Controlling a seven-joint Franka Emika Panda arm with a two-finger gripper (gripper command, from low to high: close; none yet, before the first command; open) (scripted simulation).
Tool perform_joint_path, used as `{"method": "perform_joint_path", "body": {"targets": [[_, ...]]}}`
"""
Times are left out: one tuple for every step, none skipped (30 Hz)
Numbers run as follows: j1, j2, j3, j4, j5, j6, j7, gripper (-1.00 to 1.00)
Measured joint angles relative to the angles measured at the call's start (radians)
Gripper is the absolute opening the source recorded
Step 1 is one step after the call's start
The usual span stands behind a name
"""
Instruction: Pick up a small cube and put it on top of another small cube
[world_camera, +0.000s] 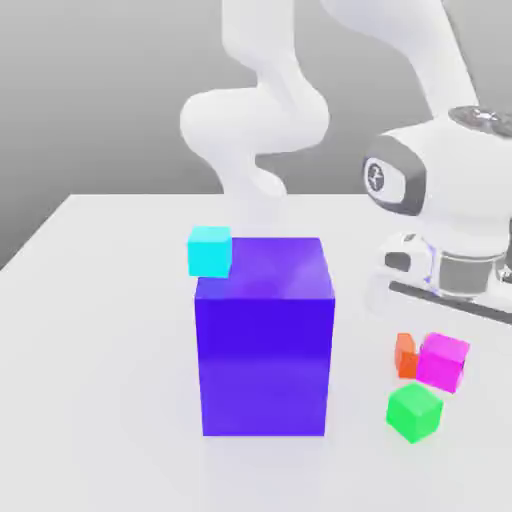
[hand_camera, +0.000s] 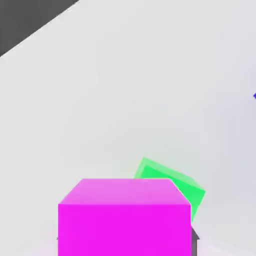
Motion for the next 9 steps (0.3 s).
{"method": "perform_joint_path", "body": {"targets": [[0.007,0.017,-0.006,-0.005,-0.017,0.022,0.024,-1.0],[0.002,0.041,-0.015,-0.007,-0.035,0.047,0.044,-1.0],[0.002,0.07,-0.022,-0.006,-0.055,0.075,0.062,-1.0],[0.008,0.1,-0.033,-0.006,-0.076,0.103,0.078,-1.0],[0.015,0.133,-0.044,-0.005,-0.097,0.133,0.094,-1.0],[0.024,0.164,-0.056,-0.004,-0.116,0.162,0.108,1.0],[0.024,0.164,-0.056,-0.004,-0.116,0.162,0.108,1.0],[0.024,0.164,-0.056,-0.004,-0.116,0.162,0.108,1.0],[0.024,0.164,-0.056,-0.004,-0.116,0.162,0.108,1.0]]}}
